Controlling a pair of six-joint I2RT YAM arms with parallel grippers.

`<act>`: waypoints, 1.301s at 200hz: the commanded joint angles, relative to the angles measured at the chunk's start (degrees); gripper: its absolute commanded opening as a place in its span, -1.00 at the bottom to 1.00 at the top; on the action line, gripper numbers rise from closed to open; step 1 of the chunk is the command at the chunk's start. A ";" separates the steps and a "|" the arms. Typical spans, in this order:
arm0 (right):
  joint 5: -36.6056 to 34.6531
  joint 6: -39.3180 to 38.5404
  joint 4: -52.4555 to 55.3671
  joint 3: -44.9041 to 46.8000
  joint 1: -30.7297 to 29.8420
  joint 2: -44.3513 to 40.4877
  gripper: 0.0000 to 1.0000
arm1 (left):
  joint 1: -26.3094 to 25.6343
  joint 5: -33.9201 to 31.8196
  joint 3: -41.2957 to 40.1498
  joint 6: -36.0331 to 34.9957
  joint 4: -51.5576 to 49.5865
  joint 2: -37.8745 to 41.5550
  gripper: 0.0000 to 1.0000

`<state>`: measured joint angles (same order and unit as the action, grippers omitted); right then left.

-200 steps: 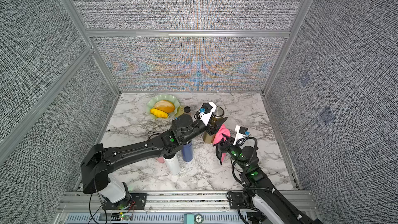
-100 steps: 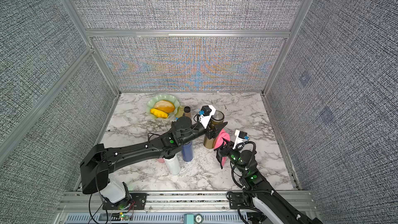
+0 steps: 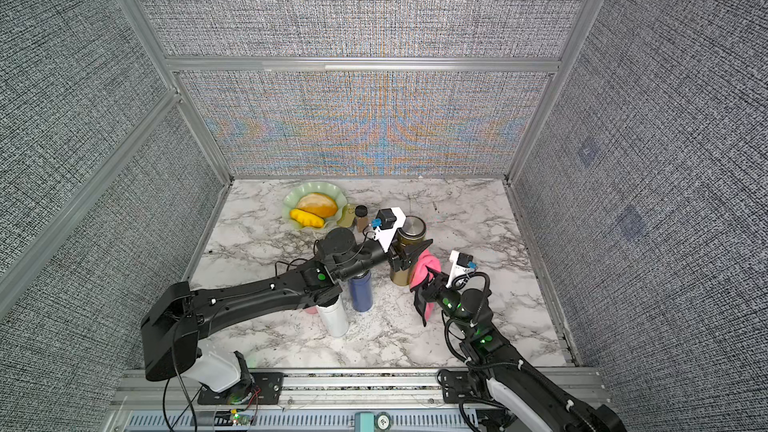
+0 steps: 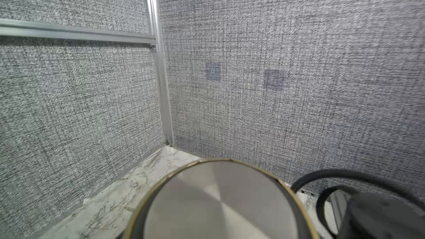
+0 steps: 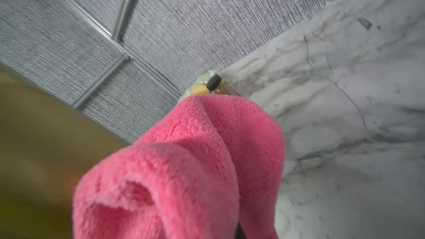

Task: Wipe the surface of the thermos
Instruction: Wipe the dirt from the surface of the thermos.

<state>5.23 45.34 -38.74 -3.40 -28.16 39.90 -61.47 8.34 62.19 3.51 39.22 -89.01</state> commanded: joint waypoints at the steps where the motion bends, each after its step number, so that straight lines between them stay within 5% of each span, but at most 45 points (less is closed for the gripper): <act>1: 2.64 0.35 -5.96 -3.99 -0.21 -0.41 -1.00 | 0.78 4.94 -0.94 1.15 10.07 0.92 -1.00; 48: 2.44 -1.23 5.80 -14.95 -1.09 -7.69 -1.00 | 1.45 6.44 -1.71 0.69 12.01 1.40 -1.00; 115: 1.86 0.52 -12.39 -3.10 -1.85 6.12 -1.00 | 2.21 6.58 -2.50 -0.25 11.26 2.12 -1.00; 168: -0.53 -4.08 7.47 -17.11 -2.00 -1.46 -1.00 | 2.41 11.83 2.28 -1.43 7.61 1.93 -1.00; 226: 0.39 -2.06 -2.54 -4.79 -2.14 -1.25 -1.00 | 3.00 15.48 7.80 -3.28 2.32 -0.10 -1.00; 260: 0.38 -2.85 1.85 -7.78 -2.81 -3.60 -1.00 | 3.74 17.99 8.09 -3.62 2.11 -0.86 -1.00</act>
<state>1.13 42.37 -36.27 -8.36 -30.37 38.17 -57.93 23.57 69.36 0.95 34.89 -89.54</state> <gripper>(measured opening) 0.103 0.666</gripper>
